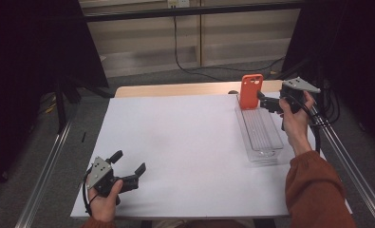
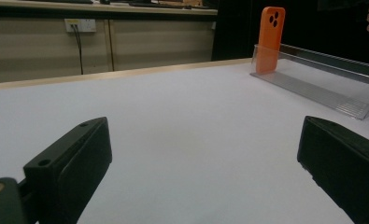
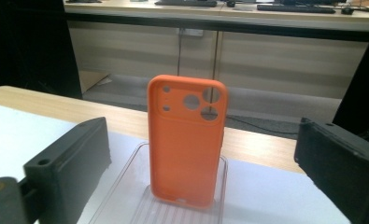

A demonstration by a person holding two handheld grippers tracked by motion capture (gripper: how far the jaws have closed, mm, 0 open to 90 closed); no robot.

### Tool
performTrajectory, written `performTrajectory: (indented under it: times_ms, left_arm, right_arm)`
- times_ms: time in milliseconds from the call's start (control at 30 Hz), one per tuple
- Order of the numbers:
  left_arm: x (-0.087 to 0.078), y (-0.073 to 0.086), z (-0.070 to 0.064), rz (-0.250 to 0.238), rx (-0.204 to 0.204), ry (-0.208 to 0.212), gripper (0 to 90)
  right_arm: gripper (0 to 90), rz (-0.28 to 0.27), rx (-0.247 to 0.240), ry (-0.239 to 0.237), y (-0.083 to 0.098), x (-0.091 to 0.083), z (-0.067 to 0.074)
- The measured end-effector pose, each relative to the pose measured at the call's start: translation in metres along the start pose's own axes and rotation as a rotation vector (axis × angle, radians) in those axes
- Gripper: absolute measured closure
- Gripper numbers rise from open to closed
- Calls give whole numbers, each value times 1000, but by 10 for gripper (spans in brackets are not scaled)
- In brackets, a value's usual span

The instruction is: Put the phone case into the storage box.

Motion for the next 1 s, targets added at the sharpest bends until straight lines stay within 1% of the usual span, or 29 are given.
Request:
performTrajectory:
  times_ms: [67,100,133,300,333,367,433,667,833,1000]
  left_arm:
    - [-1,0,0,2,5,-1,30]
    - [-1,0,0,0,5,-1,30]
    - [-1,0,0,0,6,-1,30]
    - [0,-1,0,-5,2,2,30]
    - [0,-1,0,-6,1,1,30]
    - [-1,-1,0,-6,2,2,30]
    - [-1,-1,0,-8,0,1,30]
    - [-1,-1,0,-6,2,0,33]
    - [-1,-1,-1,-11,-2,-4,34]
    - [-1,-1,-1,-14,-2,-4,35]
  right_arm:
    - [20,3,-1,-1,0,-4,0]
    - [12,3,11,-1,-1,-6,0]
    - [0,-12,14,2,-1,-8,0]
    - [0,-28,16,-4,1,-19,-3]
    - [0,-33,20,-7,2,-20,-3]
    - [0,-36,28,0,4,-23,-4]
    - [0,-30,17,7,6,-26,-5]
    - [0,-32,37,-2,13,-40,-8]
    - [0,-47,40,-20,16,-47,-4]
    - [0,-51,41,-34,20,-53,3]
Point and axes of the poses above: each handheld gripper's, and its own axes: x roughly forward along the jaws, y roughly out of its underside, z roughly to its left, the point moved 5 cm from there along x, roughly forward along the jaws, and after that the axes turned 6 degrees about -x, right-handed, at the moved point
